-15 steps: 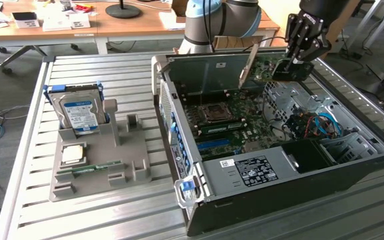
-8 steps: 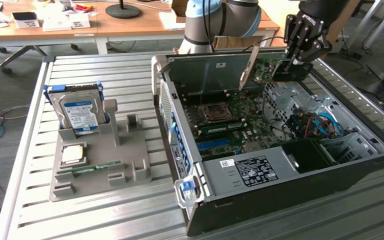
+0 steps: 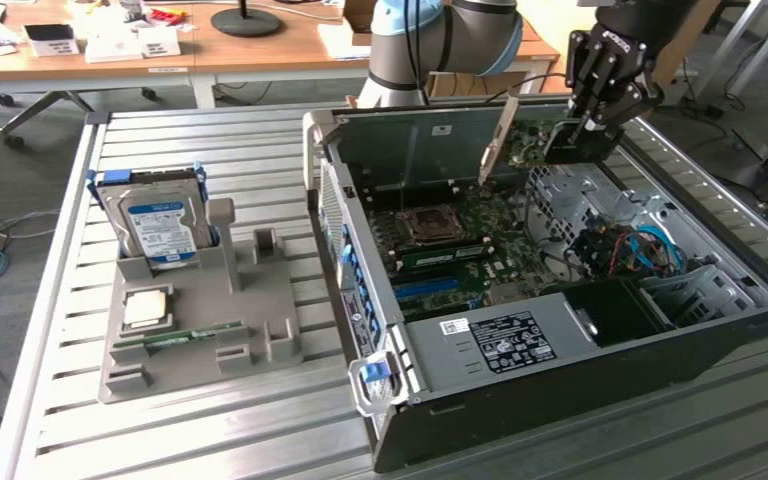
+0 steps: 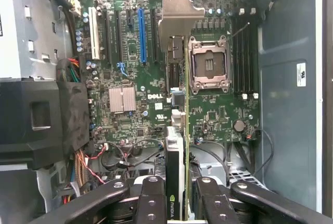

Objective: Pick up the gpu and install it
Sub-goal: 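Insert the gpu into the slot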

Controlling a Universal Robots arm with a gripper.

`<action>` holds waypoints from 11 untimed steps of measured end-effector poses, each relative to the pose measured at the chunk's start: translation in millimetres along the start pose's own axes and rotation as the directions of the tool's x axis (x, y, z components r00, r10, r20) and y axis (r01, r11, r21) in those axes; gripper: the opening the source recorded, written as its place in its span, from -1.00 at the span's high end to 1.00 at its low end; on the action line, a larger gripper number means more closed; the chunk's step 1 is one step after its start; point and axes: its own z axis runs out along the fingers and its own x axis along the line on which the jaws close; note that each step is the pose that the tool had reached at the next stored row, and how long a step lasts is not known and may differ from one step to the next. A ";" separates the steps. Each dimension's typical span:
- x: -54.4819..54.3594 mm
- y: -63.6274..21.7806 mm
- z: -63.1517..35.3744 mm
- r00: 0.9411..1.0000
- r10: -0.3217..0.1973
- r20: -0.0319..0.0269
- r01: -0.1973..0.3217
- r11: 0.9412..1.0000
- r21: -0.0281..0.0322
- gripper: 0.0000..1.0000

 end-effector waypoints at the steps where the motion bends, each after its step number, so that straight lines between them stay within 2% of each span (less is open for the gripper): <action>1: 0.1 0.8 0.2 1.000 -0.003 0.000 0.003 1.000 0.000 0.46; 5: 0.5 4.9 1.3 1.000 -0.011 0.003 0.011 1.000 0.004 0.46; 11: 1.0 9.2 3.8 1.000 -0.024 0.010 0.024 1.000 0.016 0.46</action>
